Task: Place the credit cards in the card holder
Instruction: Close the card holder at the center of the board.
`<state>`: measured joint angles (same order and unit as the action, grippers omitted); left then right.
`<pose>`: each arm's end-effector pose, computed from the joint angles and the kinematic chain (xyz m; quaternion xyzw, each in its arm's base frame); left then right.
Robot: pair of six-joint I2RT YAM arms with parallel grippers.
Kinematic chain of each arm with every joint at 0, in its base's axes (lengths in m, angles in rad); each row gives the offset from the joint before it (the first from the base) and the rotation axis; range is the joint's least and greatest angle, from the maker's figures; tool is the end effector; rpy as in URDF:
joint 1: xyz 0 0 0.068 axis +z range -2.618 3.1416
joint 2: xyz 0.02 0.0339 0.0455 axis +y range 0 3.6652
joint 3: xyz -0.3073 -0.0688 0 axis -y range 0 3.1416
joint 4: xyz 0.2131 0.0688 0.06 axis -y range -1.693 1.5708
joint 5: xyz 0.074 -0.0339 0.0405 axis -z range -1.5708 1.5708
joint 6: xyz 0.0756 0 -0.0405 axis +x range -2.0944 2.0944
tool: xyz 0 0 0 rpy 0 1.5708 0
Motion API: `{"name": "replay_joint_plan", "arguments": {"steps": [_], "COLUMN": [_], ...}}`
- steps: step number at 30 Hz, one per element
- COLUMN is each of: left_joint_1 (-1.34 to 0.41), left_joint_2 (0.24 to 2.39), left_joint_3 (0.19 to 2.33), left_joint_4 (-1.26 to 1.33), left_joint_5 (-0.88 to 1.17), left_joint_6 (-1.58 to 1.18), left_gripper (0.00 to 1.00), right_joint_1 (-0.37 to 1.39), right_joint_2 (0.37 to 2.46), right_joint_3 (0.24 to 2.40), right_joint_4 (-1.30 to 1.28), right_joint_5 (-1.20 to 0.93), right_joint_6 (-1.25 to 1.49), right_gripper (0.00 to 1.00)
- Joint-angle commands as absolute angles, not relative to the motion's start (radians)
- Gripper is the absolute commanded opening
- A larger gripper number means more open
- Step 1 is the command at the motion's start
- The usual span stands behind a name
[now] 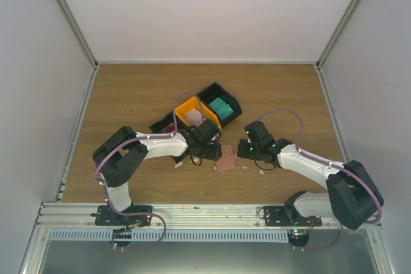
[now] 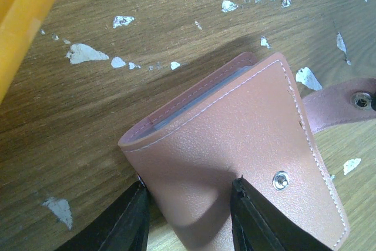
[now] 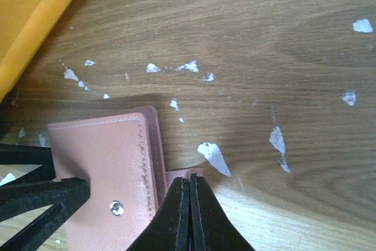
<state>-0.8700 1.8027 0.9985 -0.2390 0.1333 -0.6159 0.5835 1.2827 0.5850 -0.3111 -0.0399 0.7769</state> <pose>0.2223 -0.2791 0.1720 0.1393 0.9533 -0.2233 0.1481 0.1771 0.1205 0.1907 0.0872 0.9566 0.1893 0.2035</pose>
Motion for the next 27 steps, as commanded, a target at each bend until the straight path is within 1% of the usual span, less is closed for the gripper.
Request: {"name": "replay_joint_plan", "arguments": {"steps": [1,7,17,27], "left_joint_1": [-0.874,-0.874,-0.874,-0.873], "left_joint_2": [1.867,1.862,1.861,1.862], "left_joint_3": [0.945,0.942,0.933,0.936], "left_joint_4": [-0.346,-0.341,-0.337,-0.338], "left_joint_5": [0.108,0.109,0.101,0.101], "left_joint_6": [-0.609,-0.614,-0.618,-0.615], "left_gripper": [0.4,0.4,0.39,0.39], "right_joint_1": [0.575,0.574,0.574,0.574], "right_joint_2": [1.28,1.27,1.321,1.342], "right_joint_3": [0.571,0.562,0.554,0.549], "right_joint_4": [-0.256,-0.218,-0.207,-0.179], "right_joint_5": [-0.087,-0.191,-0.276,-0.351], "right_joint_6": [0.732,0.657,0.562,0.533], "right_gripper": [0.01,0.0,0.0,0.0]}}
